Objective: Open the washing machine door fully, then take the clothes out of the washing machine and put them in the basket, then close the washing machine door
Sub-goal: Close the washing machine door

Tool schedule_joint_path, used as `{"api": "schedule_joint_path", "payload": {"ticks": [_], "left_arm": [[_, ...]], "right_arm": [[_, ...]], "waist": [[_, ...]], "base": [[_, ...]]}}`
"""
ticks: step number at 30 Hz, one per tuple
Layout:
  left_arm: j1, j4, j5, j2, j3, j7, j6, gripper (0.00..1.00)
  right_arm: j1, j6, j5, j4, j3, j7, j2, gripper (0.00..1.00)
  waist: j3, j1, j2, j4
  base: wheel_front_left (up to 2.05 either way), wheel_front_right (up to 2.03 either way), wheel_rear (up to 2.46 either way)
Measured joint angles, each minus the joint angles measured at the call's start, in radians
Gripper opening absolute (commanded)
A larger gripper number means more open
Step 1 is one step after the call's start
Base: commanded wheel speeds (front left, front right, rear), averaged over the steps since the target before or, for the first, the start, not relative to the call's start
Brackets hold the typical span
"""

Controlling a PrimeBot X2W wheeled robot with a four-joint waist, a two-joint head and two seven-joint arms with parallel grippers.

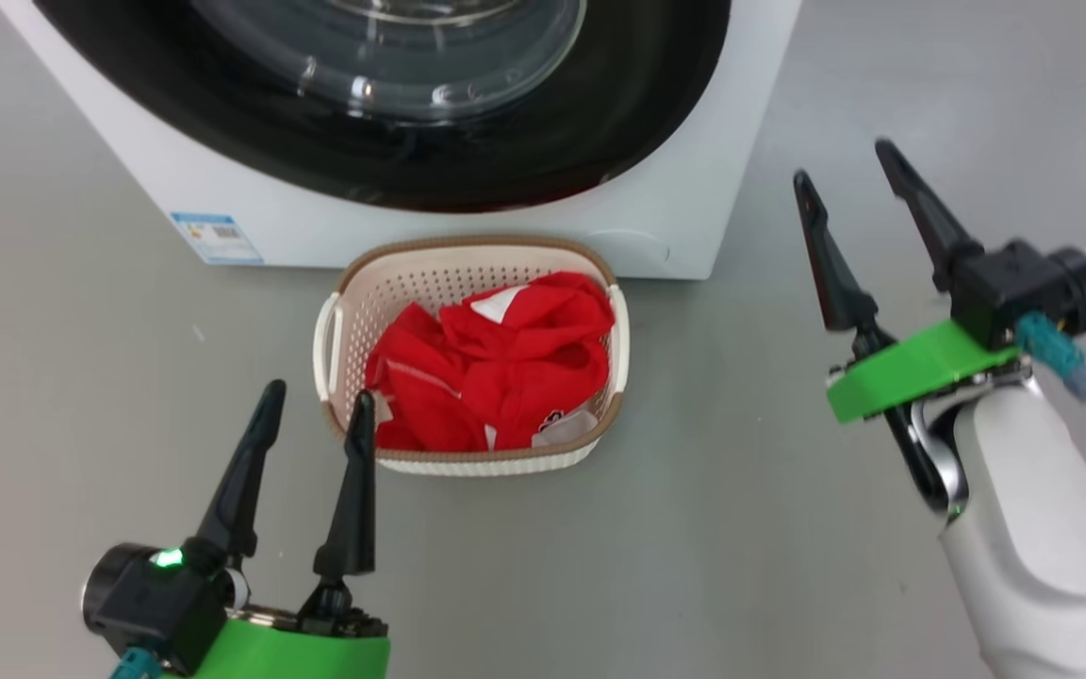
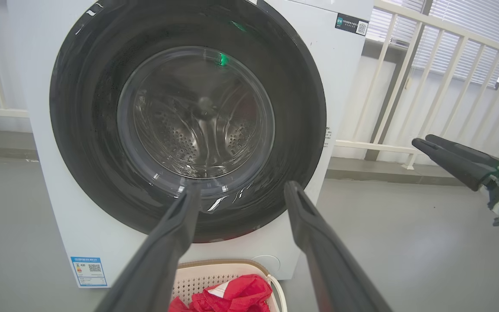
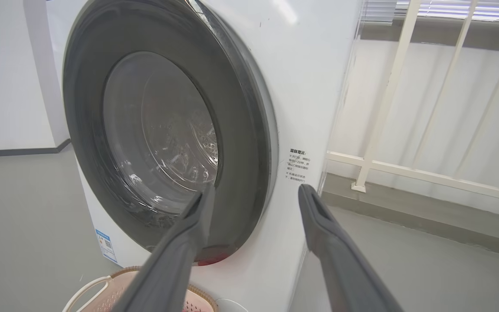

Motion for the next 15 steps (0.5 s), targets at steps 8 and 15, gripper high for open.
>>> {"api": "schedule_joint_path", "payload": {"ticks": [8,15], "left_arm": [[0.041,0.007,0.033,0.000,0.016,0.000,-0.002,1.00],[0.068,0.000,0.060,0.001,0.037,0.000,0.001,1.00]], "right_arm": [[0.143,0.000,-0.013,-0.063,-0.057,0.000,0.011,1.00],[0.282,0.000,-0.028,-0.111,-0.114,0.001,0.034,1.00]], "waist": [[-0.062,0.0000,0.0000,-0.034],[-0.123,0.0000,0.0000,-0.053]], "base": [[0.00,0.00,0.00],[0.00,0.00,0.00]]}}
